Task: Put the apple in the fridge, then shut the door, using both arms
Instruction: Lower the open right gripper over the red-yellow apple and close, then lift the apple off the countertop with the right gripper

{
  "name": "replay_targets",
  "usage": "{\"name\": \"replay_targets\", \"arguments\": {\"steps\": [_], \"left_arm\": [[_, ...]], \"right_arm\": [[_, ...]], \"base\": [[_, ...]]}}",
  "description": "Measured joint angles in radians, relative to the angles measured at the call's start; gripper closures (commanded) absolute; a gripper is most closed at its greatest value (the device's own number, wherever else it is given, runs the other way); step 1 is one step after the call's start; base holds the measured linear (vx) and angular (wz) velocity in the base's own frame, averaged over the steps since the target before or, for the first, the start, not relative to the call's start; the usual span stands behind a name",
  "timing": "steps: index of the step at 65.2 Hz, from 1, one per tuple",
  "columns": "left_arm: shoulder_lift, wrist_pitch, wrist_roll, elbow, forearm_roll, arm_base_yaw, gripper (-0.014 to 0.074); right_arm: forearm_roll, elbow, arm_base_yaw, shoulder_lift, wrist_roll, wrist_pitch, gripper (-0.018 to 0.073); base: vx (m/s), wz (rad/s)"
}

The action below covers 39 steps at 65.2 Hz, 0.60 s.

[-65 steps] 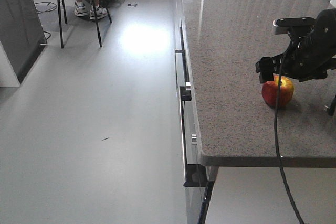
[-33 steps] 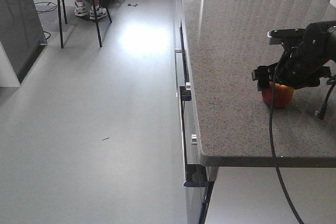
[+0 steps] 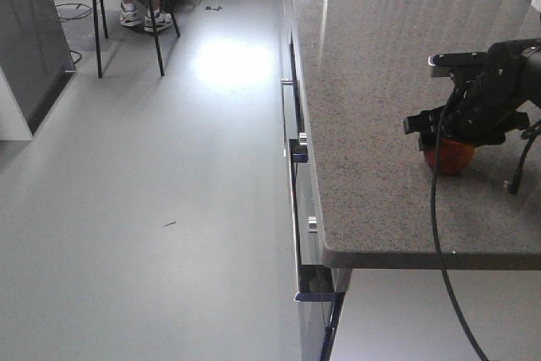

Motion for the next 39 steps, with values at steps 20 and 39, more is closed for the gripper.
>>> {"name": "replay_targets", "arguments": {"steps": [20, 39], "left_arm": [[0.000, 0.000, 0.000, 0.000, 0.000, 0.000, 0.0603], [0.000, 0.000, 0.000, 0.000, 0.000, 0.000, 0.0603]], "right_arm": [[0.035, 0.003, 0.000, -0.229, -0.007, 0.019, 0.0431], [0.214, 0.000, 0.000, -0.681, -0.104, 0.120, 0.0429]], "base": [[0.00, 0.00], [0.00, 0.00]]}}
